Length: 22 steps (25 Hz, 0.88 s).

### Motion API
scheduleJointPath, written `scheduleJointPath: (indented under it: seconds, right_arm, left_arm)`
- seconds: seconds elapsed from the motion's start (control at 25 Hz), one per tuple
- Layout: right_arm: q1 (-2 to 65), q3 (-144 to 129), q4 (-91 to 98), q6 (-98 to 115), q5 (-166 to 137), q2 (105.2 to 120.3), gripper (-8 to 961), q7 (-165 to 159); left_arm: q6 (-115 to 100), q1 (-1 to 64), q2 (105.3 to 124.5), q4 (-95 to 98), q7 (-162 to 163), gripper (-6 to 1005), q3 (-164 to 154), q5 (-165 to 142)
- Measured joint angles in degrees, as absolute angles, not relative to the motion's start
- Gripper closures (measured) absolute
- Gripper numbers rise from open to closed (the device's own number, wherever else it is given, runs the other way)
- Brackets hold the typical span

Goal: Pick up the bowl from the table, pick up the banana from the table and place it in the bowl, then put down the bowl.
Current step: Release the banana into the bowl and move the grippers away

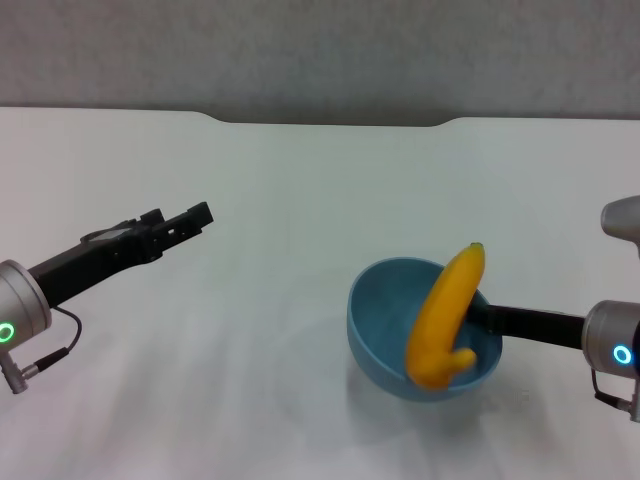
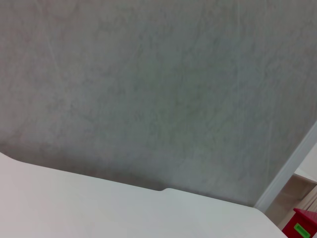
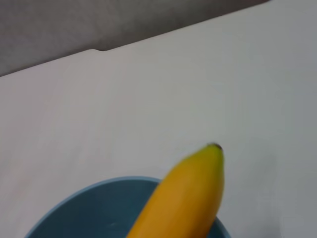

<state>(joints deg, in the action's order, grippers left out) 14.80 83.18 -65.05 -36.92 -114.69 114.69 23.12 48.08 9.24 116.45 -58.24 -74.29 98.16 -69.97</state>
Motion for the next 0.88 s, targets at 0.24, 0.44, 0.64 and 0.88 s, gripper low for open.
scheduleJointPath:
  seconds: [0.24, 0.44, 0.64, 0.88]
  right_arm:
    - [15.44, 85.58, -63.31, -39.51, -114.4, 114.79, 873, 23.81]
    - [16.36, 86.44, -62.05, -40.77, -114.49, 114.73, 871, 23.83]
    - [17.24, 87.57, -60.61, -40.65, -115.19, 114.7, 870, 24.18]
    - [22.25, 90.22, -53.3, -40.76, -115.75, 114.69, 868, 26.24]
  left_arm:
    - [47.93, 9.4, 116.45, -57.53, -74.49, 95, 98.36, -69.96]
    - [47.89, 9.66, 116.45, -56.74, -74.55, 95, 98.62, -69.96]
    - [47.9, 9.85, 116.45, -56.71, -74.64, 95, 98.7, -70.02]
    - [47.81, 9.94, 116.39, -56.71, -74.71, 96, 98.77, -70.11]
